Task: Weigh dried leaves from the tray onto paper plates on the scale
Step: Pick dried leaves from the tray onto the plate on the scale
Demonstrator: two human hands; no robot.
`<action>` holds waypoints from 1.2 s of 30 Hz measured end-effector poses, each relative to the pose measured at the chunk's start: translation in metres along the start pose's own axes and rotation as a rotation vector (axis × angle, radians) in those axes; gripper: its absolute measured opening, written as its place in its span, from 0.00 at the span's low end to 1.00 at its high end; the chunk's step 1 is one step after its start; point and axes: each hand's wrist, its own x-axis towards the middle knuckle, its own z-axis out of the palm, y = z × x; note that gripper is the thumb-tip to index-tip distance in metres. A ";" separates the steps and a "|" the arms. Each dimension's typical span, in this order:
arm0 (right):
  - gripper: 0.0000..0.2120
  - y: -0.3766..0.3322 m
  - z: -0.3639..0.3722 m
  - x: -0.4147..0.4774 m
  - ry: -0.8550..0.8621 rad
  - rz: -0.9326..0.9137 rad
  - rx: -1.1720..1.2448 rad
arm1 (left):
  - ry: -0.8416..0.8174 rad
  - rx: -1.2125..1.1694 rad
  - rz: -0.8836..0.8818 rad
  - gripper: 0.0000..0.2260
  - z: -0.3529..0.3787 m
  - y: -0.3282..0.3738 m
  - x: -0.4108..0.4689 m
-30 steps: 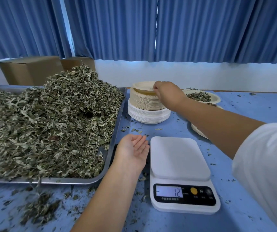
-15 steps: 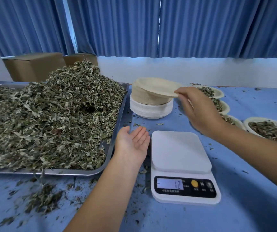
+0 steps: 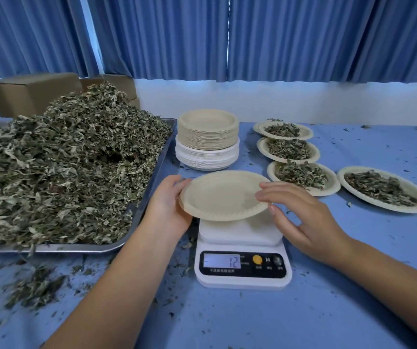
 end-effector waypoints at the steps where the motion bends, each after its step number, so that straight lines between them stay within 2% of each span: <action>1: 0.13 0.000 0.000 -0.001 -0.002 -0.004 -0.002 | 0.004 0.035 -0.002 0.09 0.001 -0.001 0.000; 5: 0.13 0.003 -0.001 -0.002 0.012 -0.043 0.008 | 0.074 0.214 0.073 0.03 -0.003 -0.005 0.004; 10: 0.15 0.007 -0.001 -0.005 0.079 0.032 0.058 | 0.100 0.282 0.189 0.10 -0.002 -0.008 0.009; 16: 0.14 0.012 -0.001 -0.007 0.093 0.141 0.110 | 0.186 0.390 0.290 0.07 -0.002 -0.013 0.012; 24: 0.14 0.014 0.003 -0.008 0.104 0.158 0.136 | 0.202 0.445 0.285 0.11 -0.003 -0.013 0.011; 29: 0.14 0.016 0.005 -0.008 0.143 0.160 0.081 | 0.199 0.319 0.216 0.07 0.001 -0.011 0.010; 36: 0.14 0.015 0.003 -0.007 0.138 0.170 0.052 | 0.194 0.266 0.179 0.09 0.002 -0.008 0.005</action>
